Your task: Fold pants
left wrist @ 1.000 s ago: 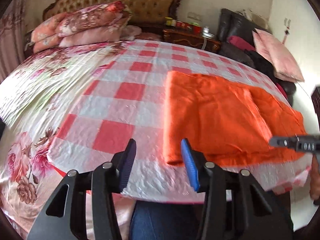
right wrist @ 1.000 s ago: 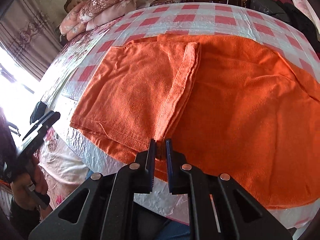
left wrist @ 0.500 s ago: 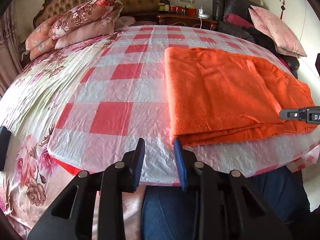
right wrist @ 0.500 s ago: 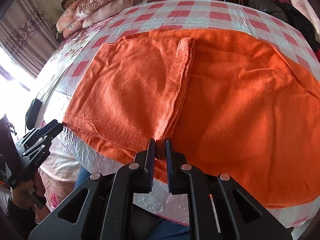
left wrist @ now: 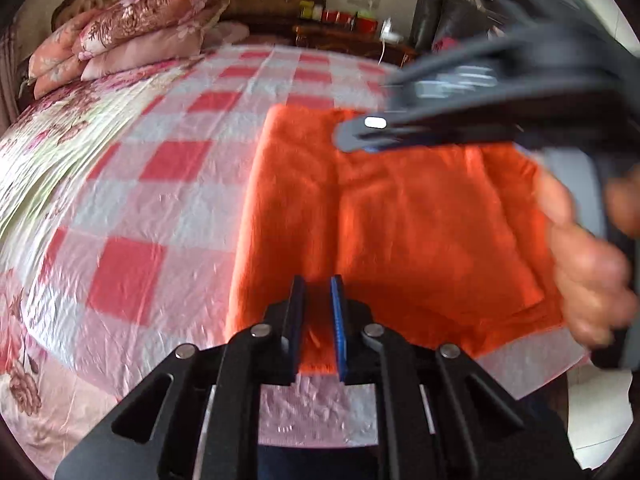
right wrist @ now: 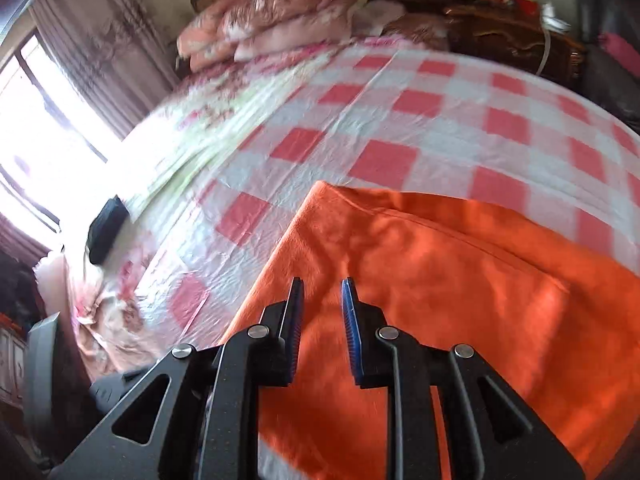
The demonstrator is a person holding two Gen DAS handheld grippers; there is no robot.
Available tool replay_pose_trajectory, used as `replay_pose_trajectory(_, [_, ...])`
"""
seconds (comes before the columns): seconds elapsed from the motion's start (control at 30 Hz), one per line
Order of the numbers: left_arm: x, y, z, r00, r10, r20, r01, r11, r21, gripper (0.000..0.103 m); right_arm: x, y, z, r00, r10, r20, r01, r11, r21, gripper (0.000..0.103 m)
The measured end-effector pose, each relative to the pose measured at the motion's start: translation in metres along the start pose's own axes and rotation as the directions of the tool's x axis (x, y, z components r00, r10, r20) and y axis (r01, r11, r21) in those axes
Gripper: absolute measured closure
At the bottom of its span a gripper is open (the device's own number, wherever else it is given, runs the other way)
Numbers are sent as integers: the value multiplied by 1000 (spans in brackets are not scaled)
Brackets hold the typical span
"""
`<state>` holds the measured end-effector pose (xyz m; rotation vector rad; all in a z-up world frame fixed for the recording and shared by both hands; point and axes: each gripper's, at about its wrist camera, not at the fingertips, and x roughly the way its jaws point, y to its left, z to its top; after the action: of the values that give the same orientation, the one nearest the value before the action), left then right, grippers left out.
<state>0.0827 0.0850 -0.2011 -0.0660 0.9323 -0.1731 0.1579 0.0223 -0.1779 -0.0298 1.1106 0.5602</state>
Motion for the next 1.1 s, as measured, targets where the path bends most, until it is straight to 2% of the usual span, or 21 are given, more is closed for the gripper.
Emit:
replay_pose_trajectory(0.03, [-4, -3, -8, 1000, 18, 5, -18, 999, 26, 91, 17, -3, 0, 998, -61, -29, 60, 998, -13, 82])
replay_pose_trajectory(0.07, [-8, -5, -14, 1000, 28, 12, -29, 998, 48, 91, 19, -7, -2, 997, -76, -4, 75, 997, -13, 91])
replay_pose_trajectory(0.13, [-17, -1, -25, 1000, 22, 18, -23, 999, 44, 91, 22, -12, -5, 998, -64, 7, 64, 998, -20, 93])
replay_pose_trajectory(0.27, [-29, 3, -30, 999, -20, -49, 21, 1000, 9, 90, 27, -10, -9, 995, -92, 44, 94, 994, -55, 93])
replay_pose_trajectory(0.33, [-34, 4, -25, 1000, 1, -19, -1, 1000, 15, 90, 27, -5, -13, 993, -107, 53, 111, 992, -66, 93])
replay_pose_trajectory(0.4, [-33, 8, -8, 999, 20, 43, -20, 1000, 5, 90, 29, -6, -13, 992, -109, 60, 112, 992, -55, 93])
replay_pose_trajectory(0.47, [-19, 17, 7, 998, -30, 51, 32, 999, -39, 82, 17, -1, -11, 993, -106, 56, 108, 994, -32, 93])
replay_pose_trajectory(0.5, [-8, 20, 10, 998, -53, 19, 54, 997, -53, 82, 12, -3, -12, 991, -122, 48, 123, 992, -9, 92])
replay_pose_trajectory(0.53, [5, 22, 10, 998, -49, -32, 48, 998, -39, 83, 5, -6, -15, 985, -169, 45, 169, 986, 14, 85])
replay_pose_trajectory(0.57, [2, 20, 10, 1000, -9, -11, 9, 1000, 12, 84, -7, -8, -20, 974, -218, 60, 217, 976, 24, 81])
replay_pose_trajectory(0.6, [0, 21, 11, 999, 44, -28, -43, 998, 52, 84, -18, -11, -25, 962, -260, 82, 258, 966, 31, 79])
replay_pose_trajectory(0.63, [-4, 24, 13, 996, 86, -23, -85, 995, 58, 83, -30, -14, -34, 948, -301, 104, 299, 953, 43, 62])
replay_pose_trajectory(0.67, [-9, 30, 18, 986, 164, -4, -164, 985, 45, 82, -38, -17, -41, 937, -330, 115, 325, 944, 57, 31])
replay_pose_trajectory(0.7, [-11, 35, 23, 981, 196, 11, -196, 980, 34, 82, -47, -21, -51, 926, -354, 134, 346, 935, 76, 18])
replay_pose_trajectory(0.73, [-13, 39, 31, 983, 179, 35, -179, 983, 23, 82, -51, -23, -56, 922, -362, 137, 354, 932, 78, 15])
replay_pose_trajectory(0.8, [-10, 39, 47, 991, 114, 67, -115, 993, 17, 82, -54, -26, -66, 917, -379, 124, 374, 925, 64, 15])
replay_pose_trajectory(0.87, [2, 29, 67, 995, 21, 94, -26, 998, 49, 82, -54, -29, -71, 915, -385, 118, 380, 923, 64, 16])
replay_pose_trajectory(1.0, [43, -2, 96, 998, -59, 18, 54, 980, 192, 81, -49, -39, -77, 920, -381, 87, 374, 923, 90, 16])
replay_pose_trajectory(1.1, [71, -5, 106, 999, -41, -34, 48, 970, 237, 81, -45, -47, -77, 926, -372, 72, 364, 926, 104, 15])
